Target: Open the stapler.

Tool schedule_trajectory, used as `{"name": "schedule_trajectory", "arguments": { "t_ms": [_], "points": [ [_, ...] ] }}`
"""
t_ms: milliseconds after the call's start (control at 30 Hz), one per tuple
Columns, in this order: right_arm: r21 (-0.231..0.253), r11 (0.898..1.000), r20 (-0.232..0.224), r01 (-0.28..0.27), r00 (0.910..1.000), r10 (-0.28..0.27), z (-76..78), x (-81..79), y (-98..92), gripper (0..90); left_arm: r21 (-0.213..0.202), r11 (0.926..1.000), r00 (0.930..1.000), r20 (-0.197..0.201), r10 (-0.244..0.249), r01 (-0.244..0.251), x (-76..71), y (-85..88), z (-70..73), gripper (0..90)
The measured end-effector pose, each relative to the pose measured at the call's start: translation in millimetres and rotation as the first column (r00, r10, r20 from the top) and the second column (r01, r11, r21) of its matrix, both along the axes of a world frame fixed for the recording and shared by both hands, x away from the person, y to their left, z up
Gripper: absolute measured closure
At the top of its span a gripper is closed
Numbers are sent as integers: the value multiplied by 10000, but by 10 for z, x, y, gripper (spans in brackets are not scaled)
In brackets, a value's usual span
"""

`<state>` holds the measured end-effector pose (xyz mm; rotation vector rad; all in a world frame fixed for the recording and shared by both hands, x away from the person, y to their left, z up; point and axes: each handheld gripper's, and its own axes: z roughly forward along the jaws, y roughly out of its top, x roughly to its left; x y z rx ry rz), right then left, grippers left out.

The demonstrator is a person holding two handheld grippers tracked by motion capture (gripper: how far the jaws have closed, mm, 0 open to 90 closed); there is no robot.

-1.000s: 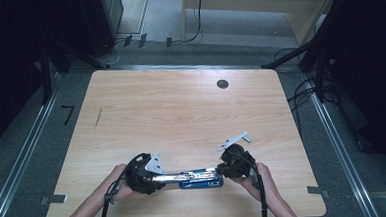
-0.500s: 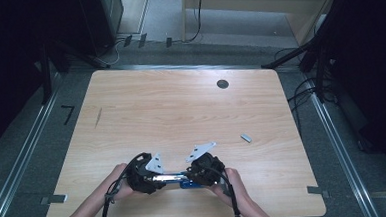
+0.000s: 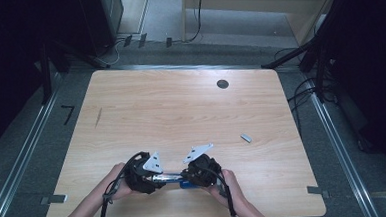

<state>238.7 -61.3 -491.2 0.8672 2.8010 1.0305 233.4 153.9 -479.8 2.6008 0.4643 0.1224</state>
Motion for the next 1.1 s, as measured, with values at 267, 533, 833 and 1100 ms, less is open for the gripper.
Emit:
{"name": "schedule_trajectory", "arguments": {
  "t_ms": [267, 533, 833, 1100],
  "points": [
    [-53, 10000, 47, -2, 10000, 3, -6, -8, 16, 856, -406, 9991, 9987, 502, 98, -78, -75, 23, 105, 592],
    [225, 9997, -117, 34, 9999, -32, -13, 7, -22, 836, -161, 9999, 9986, 533, 6, 3, -63, -10, 12, 642],
    [133, 9992, 105, 389, 9992, -391, 50, 60, -201, 745, -139, 9999, 9985, 546, -27, 34, -59, -18, -1, 641],
    [-176, 9963, 34, 839, 9965, -839, 116, 131, -381, 566, -169, 9999, 9982, 604, -13, 23, -61, -18, -7, 640]
  ]
}}
